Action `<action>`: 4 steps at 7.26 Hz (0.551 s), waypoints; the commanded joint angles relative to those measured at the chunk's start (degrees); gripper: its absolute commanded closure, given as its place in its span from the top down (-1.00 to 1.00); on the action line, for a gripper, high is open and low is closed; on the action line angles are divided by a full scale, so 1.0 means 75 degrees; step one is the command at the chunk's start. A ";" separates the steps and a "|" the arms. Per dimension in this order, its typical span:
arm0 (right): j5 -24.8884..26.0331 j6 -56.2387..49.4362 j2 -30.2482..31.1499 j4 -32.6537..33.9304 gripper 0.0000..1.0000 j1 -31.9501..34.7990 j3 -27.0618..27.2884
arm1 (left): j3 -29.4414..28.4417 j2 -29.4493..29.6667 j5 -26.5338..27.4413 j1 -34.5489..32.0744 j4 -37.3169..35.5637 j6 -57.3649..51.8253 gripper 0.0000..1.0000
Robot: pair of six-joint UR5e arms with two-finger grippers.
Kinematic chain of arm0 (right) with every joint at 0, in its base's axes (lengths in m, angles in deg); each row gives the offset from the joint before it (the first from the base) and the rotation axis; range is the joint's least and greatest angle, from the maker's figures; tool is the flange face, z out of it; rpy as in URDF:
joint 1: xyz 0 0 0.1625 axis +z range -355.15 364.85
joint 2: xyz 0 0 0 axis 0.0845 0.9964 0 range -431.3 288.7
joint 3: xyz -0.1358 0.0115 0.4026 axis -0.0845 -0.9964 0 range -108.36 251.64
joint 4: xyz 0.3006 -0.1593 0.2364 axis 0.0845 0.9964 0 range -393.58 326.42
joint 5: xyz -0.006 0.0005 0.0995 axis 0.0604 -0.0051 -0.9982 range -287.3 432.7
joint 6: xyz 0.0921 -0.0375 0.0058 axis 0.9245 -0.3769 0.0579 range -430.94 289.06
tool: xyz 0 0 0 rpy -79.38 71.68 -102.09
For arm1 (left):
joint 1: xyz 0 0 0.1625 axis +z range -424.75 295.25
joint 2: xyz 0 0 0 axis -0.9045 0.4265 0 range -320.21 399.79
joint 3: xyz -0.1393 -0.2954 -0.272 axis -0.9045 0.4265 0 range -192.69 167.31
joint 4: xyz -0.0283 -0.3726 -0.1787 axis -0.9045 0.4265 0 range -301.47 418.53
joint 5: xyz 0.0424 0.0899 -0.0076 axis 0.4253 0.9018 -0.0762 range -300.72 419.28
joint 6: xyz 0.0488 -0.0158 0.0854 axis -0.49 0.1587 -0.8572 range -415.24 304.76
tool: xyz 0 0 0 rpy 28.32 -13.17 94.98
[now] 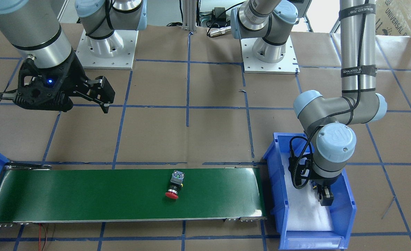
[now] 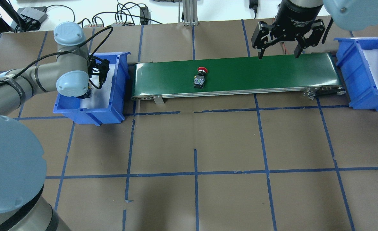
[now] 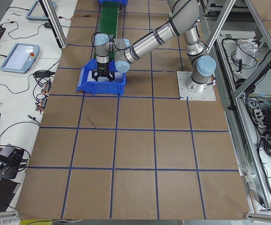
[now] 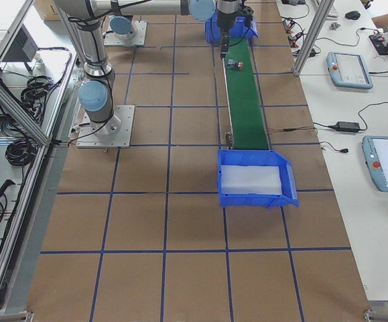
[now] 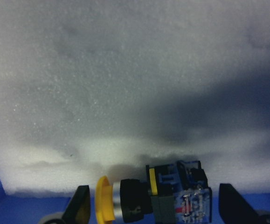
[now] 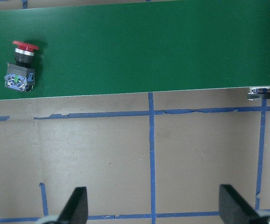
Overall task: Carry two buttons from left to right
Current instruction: 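Return the left gripper to the bin and grasp the yellow-capped button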
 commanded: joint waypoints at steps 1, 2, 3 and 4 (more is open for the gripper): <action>0.0000 0.0002 -0.0006 0.0000 1.00 0.0000 0.0000 | -0.0001 0.0123 -0.0021 0.0016 -0.0069 -0.0004 0.92; 0.0000 0.0002 0.0005 0.0000 1.00 0.0000 0.0000 | -0.0012 0.0123 -0.0021 0.0016 -0.0069 -0.0004 0.92; 0.0000 0.0002 -0.0006 0.0000 1.00 0.0000 0.0000 | -0.0013 0.0123 -0.0021 0.0016 -0.0069 -0.0004 0.81; 0.0000 0.0013 0.0005 0.0000 1.00 0.0000 0.0000 | -0.0059 0.0089 -0.0033 0.0016 -0.0069 -0.0039 0.31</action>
